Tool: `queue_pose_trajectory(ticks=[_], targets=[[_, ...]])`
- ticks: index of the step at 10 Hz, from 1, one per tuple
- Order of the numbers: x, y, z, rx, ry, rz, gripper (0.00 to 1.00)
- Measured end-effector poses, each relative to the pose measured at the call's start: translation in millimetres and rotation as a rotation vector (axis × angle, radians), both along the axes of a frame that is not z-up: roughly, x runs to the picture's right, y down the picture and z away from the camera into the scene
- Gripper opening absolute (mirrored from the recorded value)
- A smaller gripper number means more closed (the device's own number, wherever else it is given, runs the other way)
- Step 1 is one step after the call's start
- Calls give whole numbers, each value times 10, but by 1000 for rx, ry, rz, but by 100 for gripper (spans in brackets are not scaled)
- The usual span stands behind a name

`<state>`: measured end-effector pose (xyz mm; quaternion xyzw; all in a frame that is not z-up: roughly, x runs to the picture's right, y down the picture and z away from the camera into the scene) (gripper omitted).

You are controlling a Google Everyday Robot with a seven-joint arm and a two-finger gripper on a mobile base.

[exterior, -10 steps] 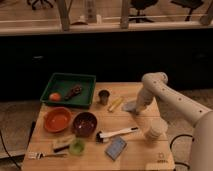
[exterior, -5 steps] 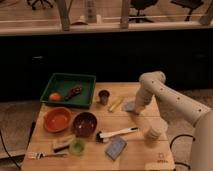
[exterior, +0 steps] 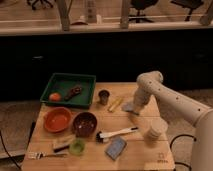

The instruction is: Wipe table surface with towel

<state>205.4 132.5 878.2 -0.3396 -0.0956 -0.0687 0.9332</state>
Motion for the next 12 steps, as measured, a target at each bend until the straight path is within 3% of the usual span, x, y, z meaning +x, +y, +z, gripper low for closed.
queue_pose_trajectory(ticks=[3,6,12], targets=[[-55,-71,25,8,-23,-30,56],[-56,-58,57,3,-23,-55,79],[9,-61,88,35,-18,-52,80]])
